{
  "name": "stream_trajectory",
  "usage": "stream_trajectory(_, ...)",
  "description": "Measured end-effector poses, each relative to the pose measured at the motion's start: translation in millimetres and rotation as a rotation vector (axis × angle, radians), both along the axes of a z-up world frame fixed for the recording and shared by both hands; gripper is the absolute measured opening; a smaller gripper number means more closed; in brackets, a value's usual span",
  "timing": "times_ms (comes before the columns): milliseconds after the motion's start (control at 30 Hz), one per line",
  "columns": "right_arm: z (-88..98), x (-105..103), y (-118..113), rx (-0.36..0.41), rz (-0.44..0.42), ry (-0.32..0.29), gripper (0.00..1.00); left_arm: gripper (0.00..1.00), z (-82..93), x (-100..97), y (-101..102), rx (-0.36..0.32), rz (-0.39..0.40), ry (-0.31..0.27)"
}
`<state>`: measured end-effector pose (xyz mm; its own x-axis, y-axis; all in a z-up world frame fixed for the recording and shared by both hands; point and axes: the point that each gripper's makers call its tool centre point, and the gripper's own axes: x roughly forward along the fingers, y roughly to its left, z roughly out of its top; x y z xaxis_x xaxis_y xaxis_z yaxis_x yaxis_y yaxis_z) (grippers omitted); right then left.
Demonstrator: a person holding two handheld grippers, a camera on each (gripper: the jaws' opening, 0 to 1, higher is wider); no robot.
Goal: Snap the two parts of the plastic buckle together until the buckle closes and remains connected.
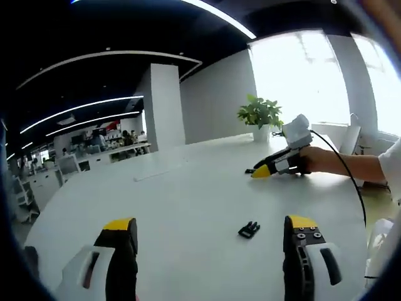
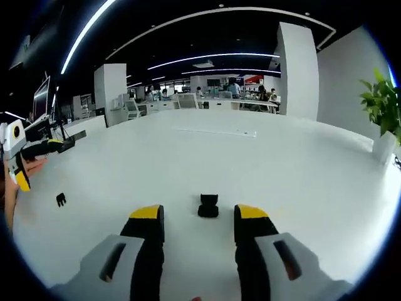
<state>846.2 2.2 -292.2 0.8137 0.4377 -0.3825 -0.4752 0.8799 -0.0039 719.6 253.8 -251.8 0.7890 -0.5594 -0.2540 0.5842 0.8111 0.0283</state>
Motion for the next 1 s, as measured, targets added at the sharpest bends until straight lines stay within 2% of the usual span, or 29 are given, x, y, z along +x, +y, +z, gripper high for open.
stream_trajectory(67, -1.1, 0.1, -1.0, -0.001, -0.006, 0.004, 0.41, 0.99, 0.0, 0.0, 1.3, -0.026, 0.011, -0.007)
stream_trajectory(267, -2.0, 3.3, -3.8, -0.014, -0.018, -0.001, 0.34, 0.99, -2.8, -2.8, 4.4, -0.002, 0.023, -0.021)
stream_trajectory(400, -2.3, 3.7, -4.0, -0.023, -0.017, -0.005, 0.3, 0.99, -3.3, -3.5, 5.4, -0.022, 0.021, -0.018)
stream_trajectory(533, -2.4, 4.9, -4.2, -0.047, -0.012, -0.015, 0.26, 0.99, -5.0, -2.0, 10.6, -0.027, 0.047, -0.018)
stream_trajectory(1000, -2.3, 0.5, 4.3, -0.042, 0.034, -0.02, 0.1, 0.99, -2.0, 1.3, 21.7, -0.078, 0.115, -0.032)
